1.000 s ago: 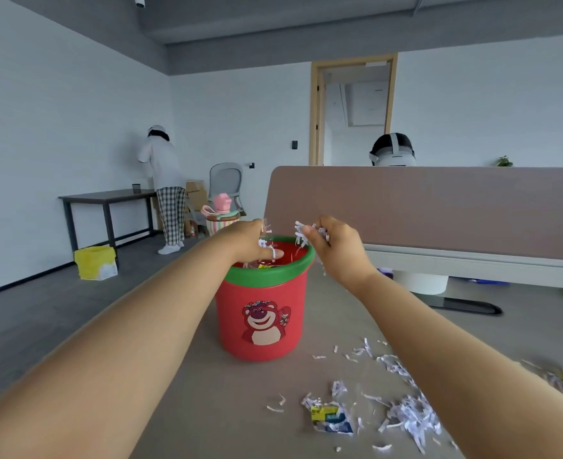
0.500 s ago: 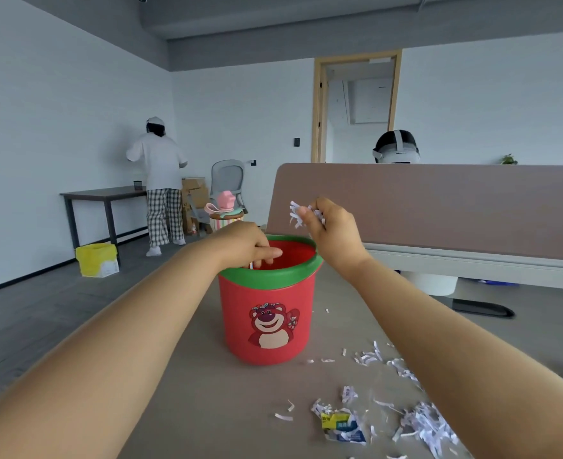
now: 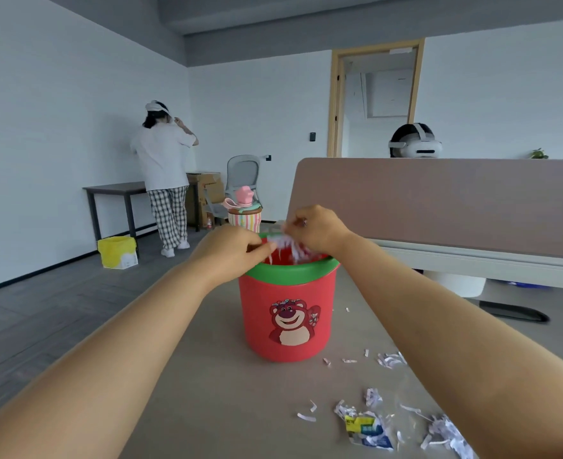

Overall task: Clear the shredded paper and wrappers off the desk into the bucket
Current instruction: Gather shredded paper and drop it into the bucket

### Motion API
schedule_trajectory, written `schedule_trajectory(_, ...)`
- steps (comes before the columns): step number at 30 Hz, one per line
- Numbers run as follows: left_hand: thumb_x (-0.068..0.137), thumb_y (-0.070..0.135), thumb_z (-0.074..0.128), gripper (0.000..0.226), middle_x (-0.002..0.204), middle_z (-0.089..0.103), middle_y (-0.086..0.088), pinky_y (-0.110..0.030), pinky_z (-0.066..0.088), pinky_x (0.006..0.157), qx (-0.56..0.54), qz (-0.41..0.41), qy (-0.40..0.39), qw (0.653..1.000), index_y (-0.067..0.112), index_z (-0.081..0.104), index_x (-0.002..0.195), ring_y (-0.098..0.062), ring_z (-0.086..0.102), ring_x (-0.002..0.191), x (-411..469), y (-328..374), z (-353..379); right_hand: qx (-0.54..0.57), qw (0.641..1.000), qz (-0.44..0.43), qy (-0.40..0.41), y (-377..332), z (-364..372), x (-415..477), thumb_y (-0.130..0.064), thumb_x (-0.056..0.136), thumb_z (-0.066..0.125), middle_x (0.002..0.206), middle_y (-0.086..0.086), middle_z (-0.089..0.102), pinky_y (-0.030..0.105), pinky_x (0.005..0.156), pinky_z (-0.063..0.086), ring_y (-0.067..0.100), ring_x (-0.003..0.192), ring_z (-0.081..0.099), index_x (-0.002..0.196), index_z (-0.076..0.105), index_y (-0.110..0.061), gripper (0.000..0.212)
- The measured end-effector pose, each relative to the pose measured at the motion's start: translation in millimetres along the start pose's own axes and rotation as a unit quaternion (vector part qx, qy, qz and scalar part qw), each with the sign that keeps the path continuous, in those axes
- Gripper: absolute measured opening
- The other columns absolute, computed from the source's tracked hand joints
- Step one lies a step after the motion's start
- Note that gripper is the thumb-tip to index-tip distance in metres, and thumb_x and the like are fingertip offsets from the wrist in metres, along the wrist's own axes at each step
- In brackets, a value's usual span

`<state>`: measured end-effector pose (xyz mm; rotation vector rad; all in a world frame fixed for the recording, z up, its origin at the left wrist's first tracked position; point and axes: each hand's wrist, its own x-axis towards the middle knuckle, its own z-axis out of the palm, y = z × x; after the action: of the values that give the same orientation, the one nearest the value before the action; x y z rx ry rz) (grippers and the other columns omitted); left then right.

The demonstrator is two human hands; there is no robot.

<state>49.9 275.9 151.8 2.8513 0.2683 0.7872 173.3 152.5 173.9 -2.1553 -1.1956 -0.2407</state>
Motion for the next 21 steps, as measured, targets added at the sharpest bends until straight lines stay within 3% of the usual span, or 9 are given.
schedule_trajectory(2, 0.082, 0.058, 0.046, 0.052, 0.06, 0.058, -0.008, -0.034, 0.04, 0.057, 0.022, 0.022, 0.011, 0.999, 0.016, 0.053, 0.054, -0.019, 0.051, 0.056, -9, -1, 1, 0.001, 0.999, 0.004, -0.053, 3, 0, -7, -0.031, 0.085, 0.059, 0.083, -0.002, 0.057, 0.022, 0.073, 0.037, 0.015, 0.081, 0.05, 0.08, 0.066, -0.015, 0.018)
schedule_trajectory(4, 0.068, 0.072, 0.045, 0.054, 0.07, 0.061, 0.002, -0.034, 0.041, 0.064, 0.027, 0.052, -0.014, 0.998, 0.021, 0.058, 0.063, -0.015, 0.054, 0.07, -16, -1, 0, 0.037, 0.998, -0.01, -0.057, 2, -1, -13, -0.03, 0.084, 0.062, 0.09, -0.001, 0.06, 0.024, 0.08, 0.04, 0.013, 0.084, 0.053, 0.097, 0.068, -0.014, 0.022)
schedule_trajectory(6, 0.055, 0.08, 0.047, 0.063, 0.075, 0.055, 0.01, -0.03, 0.036, 0.069, 0.065, 0.086, -0.054, 0.993, 0.022, 0.06, 0.074, -0.011, 0.049, 0.077, -20, 0, -1, 0.052, 0.998, -0.029, -0.036, -1, -1, -17, -0.024, 0.087, 0.058, 0.094, 0.004, 0.068, 0.025, 0.081, 0.045, 0.014, 0.079, 0.058, 0.095, 0.067, -0.014, 0.016)
schedule_trajectory(9, 0.063, 0.07, 0.059, 0.053, 0.076, 0.05, 0.01, -0.031, 0.036, 0.082, 0.126, 0.102, -0.056, 0.985, 0.02, 0.059, 0.08, -0.012, 0.049, 0.078, -23, 2, 0, 0.075, 0.996, -0.027, -0.029, -6, -1, -19, -0.016, 0.094, 0.042, 0.09, 0.011, 0.073, 0.026, 0.071, 0.05, 0.013, 0.059, 0.059, 0.087, 0.061, -0.015, 0.02)
schedule_trajectory(12, 0.07, 0.063, 0.059, 0.045, 0.076, 0.048, 0.009, -0.032, 0.035, 0.086, 0.159, 0.109, -0.037, 0.981, 0.019, 0.058, 0.081, -0.014, 0.05, 0.08, -28, 4, -2, 0.102, 0.993, -0.018, -0.052, -9, 1, -20, -0.015, 0.097, 0.03, 0.082, 0.008, 0.07, 0.023, 0.072, 0.048, 0.012, 0.057, 0.059, 0.105, 0.058, -0.011, 0.029)
schedule_trajectory(15, 0.073, 0.063, 0.056, 0.049, 0.08, 0.049, 0.008, -0.032, 0.034, 0.087, 0.197, 0.098, -0.035, 0.975, 0.017, 0.06, 0.089, -0.017, 0.054, 0.087, -36, 3, -8, 0.102, 0.992, -0.03, -0.062, -14, 5, -23, -0.011, 0.096, 0.031, 0.085, 0.007, 0.069, 0.022, 0.072, 0.049, 0.012, 0.062, 0.059, 0.111, 0.057, -0.01, 0.03)
schedule_trajectory(17, 0.075, 0.062, 0.054, 0.049, 0.087, 0.057, 0.003, -0.033, 0.034, 0.087, 0.226, 0.086, -0.038, 0.97, 0.016, 0.059, 0.092, -0.019, 0.055, 0.091, -41, -1, -13, 0.08, 0.995, -0.059, -0.029, -16, 9, -25, -0.008, 0.093, 0.039, 0.088, 0.008, 0.071, 0.026, 0.074, 0.05, 0.014, 0.068, 0.06, 0.105, 0.061, -0.01, 0.026)
schedule_trajectory(21, 0.078, 0.058, 0.053, 0.053, 0.105, 0.061, -0.003, -0.035, 0.037, 0.089, 0.262, 0.044, -0.05, 0.963, 0.015, 0.056, 0.109, -0.022, 0.054, 0.104, -52, -12, -22, 0.073, 0.989, -0.095, 0.091, -21, 18, -31, -0.004, 0.088, 0.044, 0.086, 0.0, 0.069, 0.019, 0.071, 0.041, 0.012, 0.073, 0.054, 0.091, 0.067, -0.011, 0.024)
